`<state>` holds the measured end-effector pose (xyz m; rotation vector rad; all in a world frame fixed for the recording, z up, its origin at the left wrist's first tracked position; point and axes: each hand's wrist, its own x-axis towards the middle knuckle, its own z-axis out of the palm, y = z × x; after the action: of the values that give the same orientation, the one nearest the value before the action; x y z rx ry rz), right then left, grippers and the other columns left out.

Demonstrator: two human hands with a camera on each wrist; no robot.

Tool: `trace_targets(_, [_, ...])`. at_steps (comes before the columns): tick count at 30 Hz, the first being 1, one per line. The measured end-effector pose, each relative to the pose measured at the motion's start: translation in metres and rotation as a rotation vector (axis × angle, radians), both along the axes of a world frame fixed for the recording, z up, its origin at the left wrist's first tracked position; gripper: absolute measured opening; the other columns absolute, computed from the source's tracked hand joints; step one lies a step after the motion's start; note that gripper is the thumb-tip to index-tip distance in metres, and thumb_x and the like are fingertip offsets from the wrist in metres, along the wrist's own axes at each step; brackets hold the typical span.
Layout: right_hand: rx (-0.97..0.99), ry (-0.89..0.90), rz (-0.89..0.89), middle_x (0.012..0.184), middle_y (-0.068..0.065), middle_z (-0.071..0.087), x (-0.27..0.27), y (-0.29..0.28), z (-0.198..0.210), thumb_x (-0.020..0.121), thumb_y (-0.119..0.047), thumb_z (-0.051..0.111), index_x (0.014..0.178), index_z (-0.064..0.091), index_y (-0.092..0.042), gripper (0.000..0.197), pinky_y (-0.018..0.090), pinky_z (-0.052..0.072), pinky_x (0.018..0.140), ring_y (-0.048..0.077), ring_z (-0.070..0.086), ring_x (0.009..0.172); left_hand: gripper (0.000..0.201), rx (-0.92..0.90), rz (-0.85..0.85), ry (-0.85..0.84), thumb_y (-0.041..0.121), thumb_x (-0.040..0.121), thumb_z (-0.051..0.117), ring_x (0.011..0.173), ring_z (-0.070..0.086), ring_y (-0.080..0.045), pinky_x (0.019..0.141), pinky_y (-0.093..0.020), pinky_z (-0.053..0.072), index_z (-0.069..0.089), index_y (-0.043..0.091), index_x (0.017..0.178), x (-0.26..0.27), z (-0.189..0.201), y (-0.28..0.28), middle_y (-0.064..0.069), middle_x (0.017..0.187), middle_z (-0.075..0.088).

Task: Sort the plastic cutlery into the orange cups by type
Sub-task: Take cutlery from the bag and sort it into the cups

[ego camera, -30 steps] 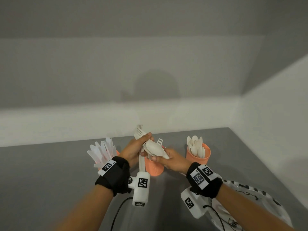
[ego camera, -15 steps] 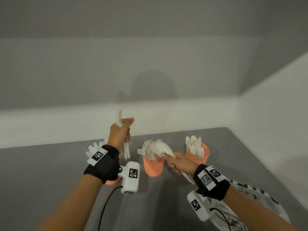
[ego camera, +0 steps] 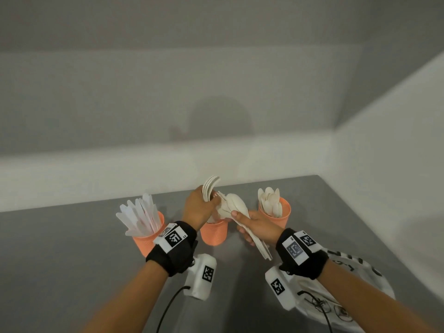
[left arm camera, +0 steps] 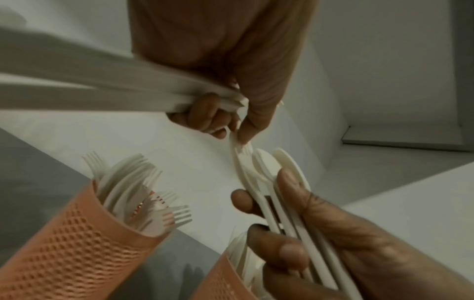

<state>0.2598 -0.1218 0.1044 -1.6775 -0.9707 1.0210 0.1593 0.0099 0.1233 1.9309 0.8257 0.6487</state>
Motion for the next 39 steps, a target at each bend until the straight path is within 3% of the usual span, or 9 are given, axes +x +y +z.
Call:
trace_targets(4, [0.024, 0.109, -0.083, 0.058, -0.005, 0.043, 0.010, -0.011, 0.002, 0.098, -0.039, 0.039, 0.100, 0.058, -0.012, 0.033, 0.016, 0.035, 0.036, 0.004, 0.039, 0.037, 0.016, -0.206, 0.137, -0.183, 0.009, 0.089, 0.050, 0.047, 0.044, -0.014, 0.048, -0.024, 0.036, 0.050, 0.014, 0.073, 0.013, 0.004, -0.008, -0.003, 0.059, 0.050])
trace_targets(7, [0.105, 0.187, -0.164, 0.058, -0.002, 0.041, 0.020, -0.018, 0.003, 0.098, -0.033, 0.040, 0.090, 0.047, -0.013, 0.023, 0.015, 0.029, 0.031, 0.003, 0.033, 0.031, 0.025, -0.482, 0.183, -0.347, 0.010, 0.091, 0.050, 0.032, 0.036, -0.009, 0.036, -0.016, 0.030, 0.048, 0.011, 0.066, 0.021, 0.006, -0.019, 0.001, 0.042, 0.044])
trace_targets(14, [0.152, 0.183, -0.145, 0.036, -0.007, 0.046, 0.035, -0.029, 0.008, 0.100, -0.030, 0.037, 0.083, 0.044, -0.012, 0.026, 0.013, 0.025, 0.031, 0.003, 0.029, 0.025, 0.018, -0.832, 0.095, -0.485, 0.012, 0.089, 0.056, 0.037, 0.036, -0.004, 0.037, -0.014, 0.032, 0.053, 0.011, 0.071, 0.046, 0.001, -0.067, 0.001, 0.055, 0.045])
trace_targets(17, [0.120, 0.122, -0.147, 0.037, -0.005, 0.051, 0.040, -0.036, 0.005, 0.100, -0.032, 0.036, 0.083, 0.046, -0.013, 0.027, 0.014, 0.027, 0.031, 0.004, 0.031, 0.024, 0.022, -0.811, 0.153, -0.451, 0.013, 0.089, 0.051, 0.038, 0.040, -0.007, 0.042, -0.018, 0.036, 0.052, 0.009, 0.067, 0.056, 0.001, -0.072, -0.001, 0.051, 0.044])
trace_targets(21, [0.120, 0.138, -0.222, 0.058, 0.005, 0.056, 0.056, -0.040, 0.000, 0.099, -0.033, 0.040, 0.094, 0.050, -0.013, 0.023, 0.015, 0.029, 0.033, 0.007, 0.036, 0.027, 0.031, -0.756, 0.273, -0.535, 0.025, 0.096, 0.042, 0.062, 0.060, -0.018, 0.071, -0.033, 0.050, 0.055, 0.006, 0.076, 0.065, 0.004, -0.074, -0.008, 0.070, 0.063])
trace_targets(25, [0.132, 0.148, -0.260, 0.047, 0.000, 0.046, 0.072, -0.051, -0.001, 0.099, -0.031, 0.040, 0.102, 0.055, -0.011, 0.024, 0.019, 0.033, 0.036, 0.009, 0.037, 0.032, 0.029, -0.654, 0.385, -0.662, 0.030, 0.096, 0.044, 0.035, 0.049, -0.009, 0.052, -0.027, 0.046, 0.048, 0.013, 0.074, 0.067, 0.012, -0.060, -0.001, 0.054, 0.044])
trace_targets(28, [0.138, 0.142, -0.214, 0.038, -0.004, 0.043, 0.078, -0.057, 0.000, 0.099, -0.031, 0.040, 0.107, 0.056, -0.010, 0.028, 0.021, 0.038, 0.040, 0.010, 0.041, 0.033, 0.028, -0.599, 0.262, -0.481, 0.025, 0.091, 0.055, 0.033, 0.031, -0.007, 0.040, -0.021, 0.031, 0.043, 0.017, 0.068, 0.066, 0.011, -0.061, 0.001, 0.052, 0.033])
trace_targets(32, [0.060, 0.098, -0.143, 0.040, -0.002, 0.051, 0.077, -0.056, -0.004, 0.098, -0.032, 0.042, 0.121, 0.047, 0.004, 0.043, 0.019, 0.036, 0.036, 0.012, 0.041, 0.031, 0.026, -0.444, 0.018, -0.263, 0.035, 0.089, 0.058, 0.034, 0.032, -0.008, 0.039, -0.020, 0.029, 0.055, 0.014, 0.074, 0.071, 0.003, -0.083, 0.002, 0.051, 0.040])
trace_targets(39, [0.004, 0.082, -0.037, 0.074, 0.016, 0.060, 0.074, -0.064, 0.007, 0.100, -0.028, 0.040, 0.116, 0.035, -0.014, 0.023, 0.027, 0.050, 0.045, 0.023, 0.061, 0.050, 0.029, -0.055, 0.069, -0.093, 0.013, 0.088, 0.049, 0.049, 0.043, -0.017, 0.050, -0.028, 0.035, 0.046, 0.014, 0.060, 0.087, -0.004, -0.089, -0.002, 0.053, 0.047])
